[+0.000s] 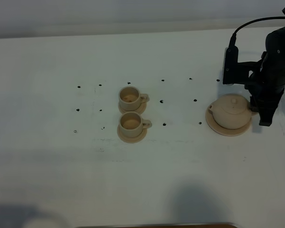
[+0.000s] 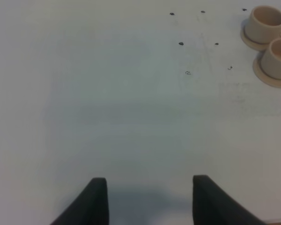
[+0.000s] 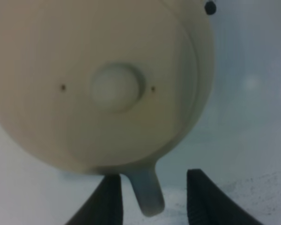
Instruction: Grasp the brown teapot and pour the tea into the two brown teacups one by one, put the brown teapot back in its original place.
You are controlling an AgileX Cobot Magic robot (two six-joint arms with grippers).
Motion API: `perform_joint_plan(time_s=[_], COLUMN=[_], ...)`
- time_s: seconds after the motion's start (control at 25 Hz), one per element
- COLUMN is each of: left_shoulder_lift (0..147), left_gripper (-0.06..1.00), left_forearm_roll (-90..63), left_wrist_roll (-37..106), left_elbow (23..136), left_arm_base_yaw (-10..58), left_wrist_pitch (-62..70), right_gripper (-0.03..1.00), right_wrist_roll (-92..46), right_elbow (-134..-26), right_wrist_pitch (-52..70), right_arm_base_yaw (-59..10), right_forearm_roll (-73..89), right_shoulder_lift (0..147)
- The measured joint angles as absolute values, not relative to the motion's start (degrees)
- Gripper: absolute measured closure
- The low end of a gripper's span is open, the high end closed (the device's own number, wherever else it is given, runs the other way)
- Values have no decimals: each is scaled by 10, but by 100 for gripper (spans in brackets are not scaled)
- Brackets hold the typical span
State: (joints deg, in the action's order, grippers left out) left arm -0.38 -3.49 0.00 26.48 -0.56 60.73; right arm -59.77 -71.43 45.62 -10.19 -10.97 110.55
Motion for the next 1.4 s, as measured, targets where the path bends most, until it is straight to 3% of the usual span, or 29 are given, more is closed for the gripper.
perform_joint_plan(time_s=[1.4], left_shoulder_lift=[-4], left_gripper=[47], left_forearm_roll=[-35], left_wrist_roll=[0], left_elbow=[265], left_arm_base_yaw=[-6], left_wrist_pitch=[607], right_gripper=[70], right_wrist_roll=[-640], right_elbow=[-714], right_wrist_pitch=[458], right_arm_base_yaw=[-109], right_forearm_roll=[-120], right_shoulder_lift=[1113])
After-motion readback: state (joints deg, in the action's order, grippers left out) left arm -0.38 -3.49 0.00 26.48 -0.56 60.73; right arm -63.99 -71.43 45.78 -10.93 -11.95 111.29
